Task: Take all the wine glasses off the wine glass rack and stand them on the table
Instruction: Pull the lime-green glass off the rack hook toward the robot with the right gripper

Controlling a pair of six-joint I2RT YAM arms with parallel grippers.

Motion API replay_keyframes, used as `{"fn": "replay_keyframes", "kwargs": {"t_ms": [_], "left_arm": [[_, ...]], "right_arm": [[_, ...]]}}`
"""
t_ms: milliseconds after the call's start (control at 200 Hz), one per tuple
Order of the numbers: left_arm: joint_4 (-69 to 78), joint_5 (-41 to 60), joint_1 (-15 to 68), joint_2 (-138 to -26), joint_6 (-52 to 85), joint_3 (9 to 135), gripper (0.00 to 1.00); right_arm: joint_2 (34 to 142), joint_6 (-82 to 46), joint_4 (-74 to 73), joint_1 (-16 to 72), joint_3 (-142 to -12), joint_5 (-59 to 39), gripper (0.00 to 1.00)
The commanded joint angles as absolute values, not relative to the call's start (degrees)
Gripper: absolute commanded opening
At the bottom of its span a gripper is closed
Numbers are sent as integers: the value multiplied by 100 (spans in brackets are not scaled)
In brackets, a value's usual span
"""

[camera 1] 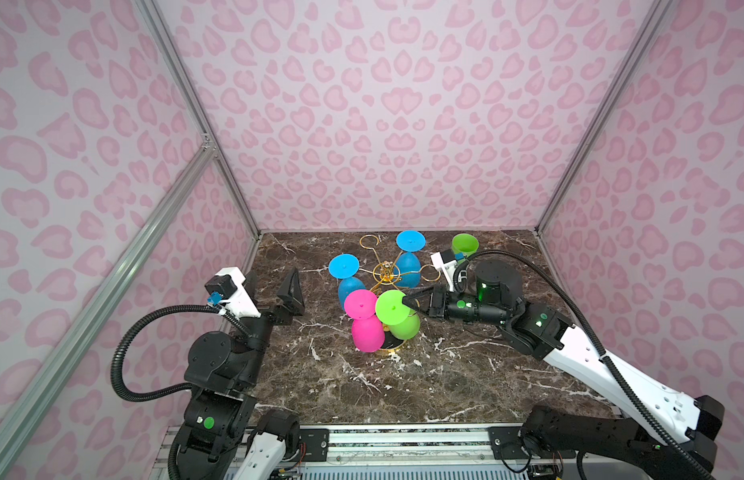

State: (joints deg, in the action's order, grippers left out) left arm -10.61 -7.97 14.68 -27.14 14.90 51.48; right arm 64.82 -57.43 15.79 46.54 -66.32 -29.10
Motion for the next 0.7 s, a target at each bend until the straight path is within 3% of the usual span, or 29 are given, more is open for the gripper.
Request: {"fn": "replay_keyframes", "kwargs": {"t_ms": [0,485,695], "left_arm": [[-966,-824,1464,-2756,1503,5177,98],[-924,-756,1466,-2958,1824,5271,99],[-925,-560,1459,-3149,2116,5397,100]], "right_arm": [[6350,-5627,1742,4702,-6557,-2767,0],[5232,-5594,2479,4689,-6143,-2325,0],[4711,-5399,2964,4061,-6134,-2305,0]]}}
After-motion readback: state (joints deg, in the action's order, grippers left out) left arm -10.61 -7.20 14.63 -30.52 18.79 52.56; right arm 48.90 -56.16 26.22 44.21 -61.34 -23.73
